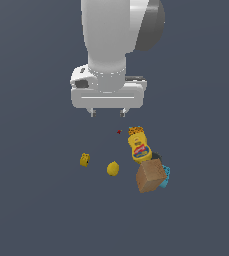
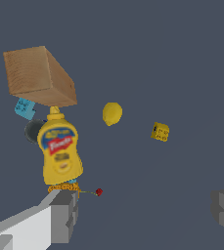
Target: Pick up a designated object from a clutter of objects.
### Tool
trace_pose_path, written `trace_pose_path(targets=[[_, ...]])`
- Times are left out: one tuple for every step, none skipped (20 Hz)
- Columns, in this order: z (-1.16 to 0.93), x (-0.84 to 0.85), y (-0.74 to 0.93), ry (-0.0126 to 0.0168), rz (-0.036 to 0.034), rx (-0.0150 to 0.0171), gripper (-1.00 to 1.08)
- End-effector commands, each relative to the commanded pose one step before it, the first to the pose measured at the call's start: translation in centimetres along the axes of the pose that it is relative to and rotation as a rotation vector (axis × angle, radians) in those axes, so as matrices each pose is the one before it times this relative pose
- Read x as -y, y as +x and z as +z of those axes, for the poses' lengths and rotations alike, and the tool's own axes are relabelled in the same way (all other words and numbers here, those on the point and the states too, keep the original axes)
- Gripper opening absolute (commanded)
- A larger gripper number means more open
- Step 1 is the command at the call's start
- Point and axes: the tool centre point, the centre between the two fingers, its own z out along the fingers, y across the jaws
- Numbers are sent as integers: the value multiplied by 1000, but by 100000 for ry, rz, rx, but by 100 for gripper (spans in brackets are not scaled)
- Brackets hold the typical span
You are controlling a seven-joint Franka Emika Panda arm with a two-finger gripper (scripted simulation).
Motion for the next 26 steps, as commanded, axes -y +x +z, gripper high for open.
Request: trace_pose_path(targets=[[1030, -497, 405, 315, 1186, 112, 100], [516, -243, 212, 167, 612, 9, 100], [569, -268, 227, 176, 675, 10, 100], [626, -301, 241, 181, 741, 9, 100], [684, -332, 253, 184, 808, 9, 100], [743, -362, 263, 188, 878, 8, 100], [804, -394, 270, 190, 953, 8, 100], [866, -429, 275, 188, 1028, 7, 100], [929, -464, 277, 182, 1103, 6, 100], [993, -501, 276, 172, 1180, 4, 100], [1057, -537, 271, 159, 1256, 2, 100], [1122, -576, 263, 141, 1333, 1, 100], [1154, -599, 244, 116, 1373, -1, 100], [1151, -603, 218, 86, 1368, -3, 100], [1104, -583, 185, 55, 1309, -5, 100], [1048, -560, 154, 28, 1245, -6, 100], [992, -533, 127, 5, 1176, -7, 100], [935, -508, 102, -15, 1109, -7, 100], [877, -477, 81, -31, 1035, -8, 100], [819, -450, 63, -44, 968, -8, 100], [760, -420, 47, -53, 896, -8, 100], [700, -388, 34, -60, 824, -7, 100], [640, -358, 24, -64, 754, -7, 100], [580, -325, 15, -65, 680, -7, 100], [519, -293, 8, -64, 610, -6, 100], [458, -258, 3, -61, 536, -6, 100]])
